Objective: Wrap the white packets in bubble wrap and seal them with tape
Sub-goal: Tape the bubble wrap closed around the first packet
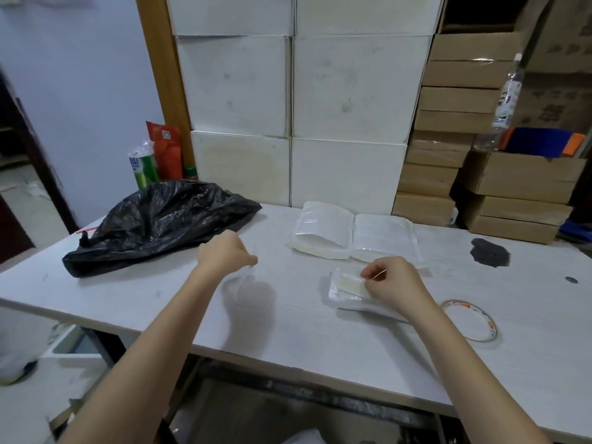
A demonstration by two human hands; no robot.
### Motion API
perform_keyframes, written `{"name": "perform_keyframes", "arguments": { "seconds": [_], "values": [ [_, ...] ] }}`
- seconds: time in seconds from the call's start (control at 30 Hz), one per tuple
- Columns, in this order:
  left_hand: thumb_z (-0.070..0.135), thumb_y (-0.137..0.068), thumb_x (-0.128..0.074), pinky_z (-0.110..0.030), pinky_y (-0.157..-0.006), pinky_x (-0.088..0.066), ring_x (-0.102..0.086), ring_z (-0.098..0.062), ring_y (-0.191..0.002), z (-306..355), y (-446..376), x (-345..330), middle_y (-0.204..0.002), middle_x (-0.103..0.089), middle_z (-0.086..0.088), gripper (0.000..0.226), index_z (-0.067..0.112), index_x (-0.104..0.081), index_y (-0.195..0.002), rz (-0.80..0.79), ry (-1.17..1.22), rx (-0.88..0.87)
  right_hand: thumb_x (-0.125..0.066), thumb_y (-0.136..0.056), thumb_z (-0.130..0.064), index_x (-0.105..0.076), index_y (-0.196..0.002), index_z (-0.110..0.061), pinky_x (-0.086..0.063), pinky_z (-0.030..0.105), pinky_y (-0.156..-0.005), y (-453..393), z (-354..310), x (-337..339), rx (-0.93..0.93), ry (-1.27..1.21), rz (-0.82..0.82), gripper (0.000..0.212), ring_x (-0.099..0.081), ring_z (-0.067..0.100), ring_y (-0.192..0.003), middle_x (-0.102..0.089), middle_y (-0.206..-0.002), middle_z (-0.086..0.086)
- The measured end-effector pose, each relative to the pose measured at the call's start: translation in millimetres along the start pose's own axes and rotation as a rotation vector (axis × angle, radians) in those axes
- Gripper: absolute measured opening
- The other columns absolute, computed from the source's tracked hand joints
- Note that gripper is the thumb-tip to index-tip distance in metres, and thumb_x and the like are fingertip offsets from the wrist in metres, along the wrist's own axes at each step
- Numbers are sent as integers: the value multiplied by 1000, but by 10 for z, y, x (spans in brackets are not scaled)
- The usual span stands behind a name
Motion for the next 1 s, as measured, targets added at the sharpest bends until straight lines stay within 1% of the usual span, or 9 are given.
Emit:
{"name": "perform_keyframes", "arguments": {
  "seconds": [0.1,0.23,0.37,0.47,0.57,0.63,0.73,0.83,1.0],
  "values": [
    [24,-72,-66,-30,-65,-29,-42,-18,-51,-71,-141,-27,-50,-43,3,31,14,-42,-56,-2,-144,23,-54,-77,-3,-72,-83,-17,-52,30,-83,1,-2,1,-10,19,-8,23,-63,15,-88,-66,-84,-6],
    [32,-75,-66,-34,-84,-37,-65,-19,-72,-142,-264,-159,-69,-70,2,20,12,-67,-80,-21,-235,6,-53,-80,-5,-73,-83,-16,-50,27,-79,-12,3,-4,11,25,-25,23,-62,13,-85,-66,-83,-7],
    [39,-84,-59,-35,-86,-33,-63,-23,-87,-113,-227,-131,-92,-69,-5,32,10,-67,-95,87,-314,-6,-49,-84,-5,-73,-86,-15,-48,27,-80,-19,9,-2,43,37,-32,26,-59,12,-85,-66,-87,-7],
    [40,-84,-62,-38,-95,-37,-50,-28,-115,228,63,-97,-130,-49,-8,56,15,-47,-131,326,-231,-317,-41,-84,1,-73,-91,-12,-46,28,-87,-11,7,11,67,36,-43,35,-60,15,-96,-68,-101,-1],
    [33,-77,-72,-28,-105,-33,-38,-9,-130,737,534,-384,-144,-38,10,78,32,-30,-143,17,254,-711,-36,-85,4,-72,-94,-8,-45,26,-91,-7,5,26,75,9,-55,39,-60,17,-104,-69,-107,3],
    [29,-73,-76,-22,-106,-30,-35,-1,-131,924,653,-657,-142,-38,14,86,36,-26,-143,-241,508,-666,-35,-86,3,-72,-92,-11,-45,26,-92,-11,14,28,63,-9,-67,39,-60,17,-104,-68,-107,3],
    [9,-74,-77,-13,-87,-44,-56,-8,-107,1028,621,-839,-122,-55,0,78,23,-35,-139,-357,806,-459,-34,-86,2,-70,-91,-13,-46,28,-91,6,42,43,54,-43,-81,39,-60,18,-101,-67,-102,2],
    [-1,-80,-69,-4,-63,-47,-62,-11,-80,1046,574,-881,-93,-63,-3,43,8,-56,-120,-272,927,-353,-33,-88,2,-61,-111,-9,-43,27,-91,63,80,89,99,-112,-110,38,-58,21,-102,-58,-104,-1],
    [3,-86,-62,-2,-65,-45,-63,-3,-76,1016,564,-929,-85,-68,0,10,6,-69,-92,-147,977,-335,-50,-76,-2,-57,-113,-16,-36,5,-95,301,290,494,266,-407,175,40,-53,-1,-106,-48,-112,-12]
  ]
}}
Point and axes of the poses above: each hand's wrist, its own y-axis away from the middle knuckle, its own x-axis out of the back of the hand, z = x × y, the point moved 5 cm from there along -y, towards the middle knuckle
